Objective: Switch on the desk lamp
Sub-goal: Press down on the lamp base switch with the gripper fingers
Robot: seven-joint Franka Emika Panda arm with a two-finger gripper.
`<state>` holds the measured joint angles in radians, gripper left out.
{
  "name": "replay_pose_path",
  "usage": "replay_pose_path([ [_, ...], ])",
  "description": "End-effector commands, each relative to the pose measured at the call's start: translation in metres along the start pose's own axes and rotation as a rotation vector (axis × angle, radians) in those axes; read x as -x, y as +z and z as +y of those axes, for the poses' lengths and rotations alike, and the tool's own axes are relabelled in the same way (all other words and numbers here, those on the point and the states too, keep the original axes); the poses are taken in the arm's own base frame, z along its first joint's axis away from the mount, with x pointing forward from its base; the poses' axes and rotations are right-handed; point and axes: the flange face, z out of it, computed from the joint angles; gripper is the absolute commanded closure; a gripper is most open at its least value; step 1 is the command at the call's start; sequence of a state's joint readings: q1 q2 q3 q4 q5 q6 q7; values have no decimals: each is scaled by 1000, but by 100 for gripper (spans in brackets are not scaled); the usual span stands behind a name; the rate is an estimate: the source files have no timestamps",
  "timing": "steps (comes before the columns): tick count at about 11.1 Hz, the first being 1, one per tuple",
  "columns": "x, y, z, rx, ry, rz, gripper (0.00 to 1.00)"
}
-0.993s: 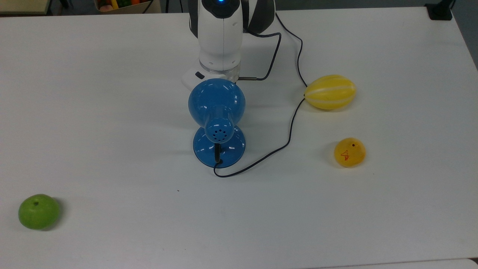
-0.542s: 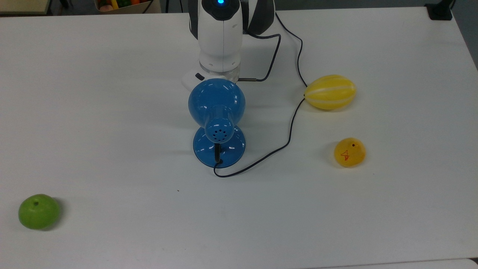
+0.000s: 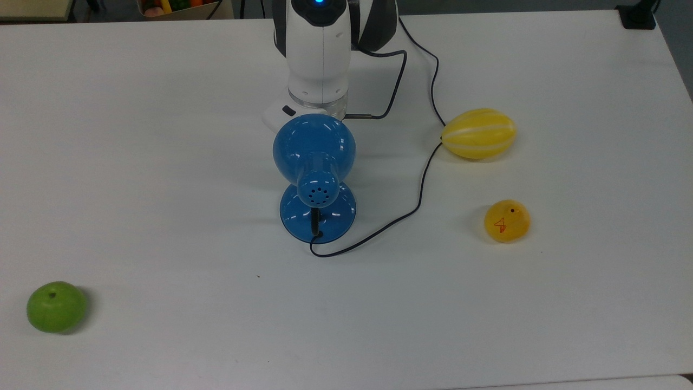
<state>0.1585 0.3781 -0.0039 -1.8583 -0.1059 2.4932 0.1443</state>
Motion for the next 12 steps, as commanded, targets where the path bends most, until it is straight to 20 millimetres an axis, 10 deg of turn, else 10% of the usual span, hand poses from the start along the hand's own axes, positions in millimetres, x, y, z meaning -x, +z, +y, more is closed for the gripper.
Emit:
replay_pose_path([
  [1, 0, 3, 1, 12, 3, 17, 100],
  [12, 4, 7, 1, 19, -1, -3, 100],
])
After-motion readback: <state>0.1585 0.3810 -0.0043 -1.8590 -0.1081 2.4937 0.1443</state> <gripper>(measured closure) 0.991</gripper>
